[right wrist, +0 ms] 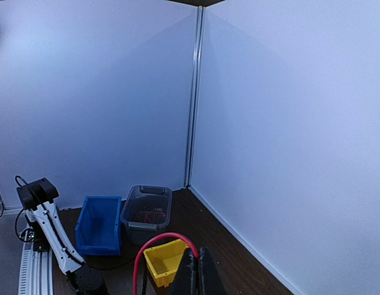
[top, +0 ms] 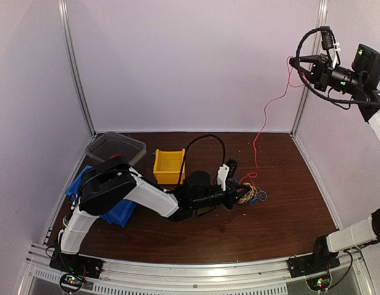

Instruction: Untangle the cables

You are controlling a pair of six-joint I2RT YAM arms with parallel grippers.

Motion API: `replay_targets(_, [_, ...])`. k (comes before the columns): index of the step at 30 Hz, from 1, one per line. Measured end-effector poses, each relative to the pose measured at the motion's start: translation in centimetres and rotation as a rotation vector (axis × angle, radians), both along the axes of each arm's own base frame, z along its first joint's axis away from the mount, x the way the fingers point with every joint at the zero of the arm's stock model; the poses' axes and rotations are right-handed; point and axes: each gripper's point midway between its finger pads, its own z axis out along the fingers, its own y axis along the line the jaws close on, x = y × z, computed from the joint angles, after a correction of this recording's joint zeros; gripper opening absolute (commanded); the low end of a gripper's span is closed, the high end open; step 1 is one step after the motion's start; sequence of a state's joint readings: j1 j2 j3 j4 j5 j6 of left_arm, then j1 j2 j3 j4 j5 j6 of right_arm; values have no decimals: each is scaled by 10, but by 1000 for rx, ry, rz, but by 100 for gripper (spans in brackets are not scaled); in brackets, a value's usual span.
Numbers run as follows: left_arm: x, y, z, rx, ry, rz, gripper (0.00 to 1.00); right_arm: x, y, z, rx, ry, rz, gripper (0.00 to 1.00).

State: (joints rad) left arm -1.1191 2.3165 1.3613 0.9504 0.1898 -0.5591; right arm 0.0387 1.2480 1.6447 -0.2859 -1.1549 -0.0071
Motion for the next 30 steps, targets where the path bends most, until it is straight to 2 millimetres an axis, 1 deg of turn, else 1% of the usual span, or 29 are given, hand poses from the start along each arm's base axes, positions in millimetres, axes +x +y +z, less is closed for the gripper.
replay_targets(4, [-6, 13, -30, 50, 59, 5, 0, 2, -13, 38, 33, -68, -42, 0])
replay_targets(6, [-8, 17, -40, 67, 80, 6, 0, 1, -18, 52, 49, -98, -55, 0])
replay_targets(8, [-9, 20, -44, 72, 94, 8, 0, 1, -22, 62, 71, -113, -61, 0])
replay_targets(16, [-8, 20, -42, 59, 100, 14, 0, 10, -32, 76, 109, -113, -80, 0])
replay_targets(20, [-7, 21, -42, 59, 99, 19, 0, 8, -38, 86, 119, -132, -93, 0])
replay_targets(24, [-7, 22, -44, 63, 100, 25, 0, 3, -45, 104, 134, -175, -106, 0])
replay_targets(26, [-7, 23, -45, 65, 100, 25, 0, 2, -47, 108, 141, -186, -107, 0])
replay_targets(28, [-7, 23, -42, 68, 90, 24, 0, 2, -46, 105, 146, -186, -97, 0])
replay_targets(29, [-7, 23, -39, 73, 83, 23, 0, 5, -46, 98, 146, -173, -92, 0])
replay_targets(30, [-7, 23, -31, 69, 70, 23, 0, 9, -46, 88, 146, -154, -91, 0])
